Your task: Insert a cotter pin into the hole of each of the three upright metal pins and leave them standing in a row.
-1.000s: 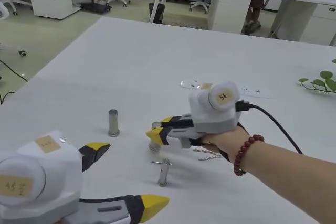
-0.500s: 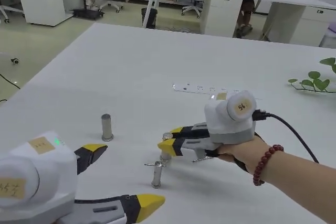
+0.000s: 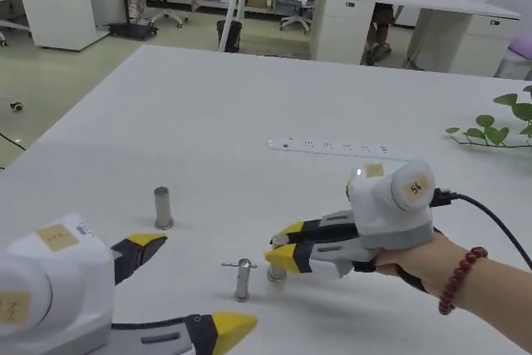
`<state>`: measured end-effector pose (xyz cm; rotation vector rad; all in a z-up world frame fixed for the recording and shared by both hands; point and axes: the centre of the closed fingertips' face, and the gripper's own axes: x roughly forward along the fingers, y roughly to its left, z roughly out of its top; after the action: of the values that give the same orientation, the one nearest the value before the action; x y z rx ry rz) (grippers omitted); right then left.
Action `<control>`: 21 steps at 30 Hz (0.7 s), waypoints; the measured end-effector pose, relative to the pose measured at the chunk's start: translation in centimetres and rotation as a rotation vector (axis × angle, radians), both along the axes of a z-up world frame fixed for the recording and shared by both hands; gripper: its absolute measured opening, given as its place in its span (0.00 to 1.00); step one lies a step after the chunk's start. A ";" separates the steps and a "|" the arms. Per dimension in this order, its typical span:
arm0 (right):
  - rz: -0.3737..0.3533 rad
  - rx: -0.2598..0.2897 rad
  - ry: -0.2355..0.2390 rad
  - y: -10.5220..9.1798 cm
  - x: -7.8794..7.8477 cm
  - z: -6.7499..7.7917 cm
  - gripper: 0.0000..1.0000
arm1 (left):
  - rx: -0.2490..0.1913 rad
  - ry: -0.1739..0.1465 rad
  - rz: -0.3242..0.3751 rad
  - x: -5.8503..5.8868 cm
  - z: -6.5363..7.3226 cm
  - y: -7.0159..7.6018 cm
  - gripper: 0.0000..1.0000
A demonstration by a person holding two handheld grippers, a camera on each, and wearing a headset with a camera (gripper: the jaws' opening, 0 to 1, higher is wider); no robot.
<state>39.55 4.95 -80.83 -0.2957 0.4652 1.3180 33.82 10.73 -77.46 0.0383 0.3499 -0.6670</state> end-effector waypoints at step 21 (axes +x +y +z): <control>0.203 0.021 0.025 -0.2 -5.6 -0.3 0.14 | 0.003 0.000 -0.041 -1.0 0.1 -1.1 0.85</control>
<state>33.95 4.75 -81.11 -0.3154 0.4505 1.5248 32.83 9.67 -77.33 0.0485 0.3510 -0.7074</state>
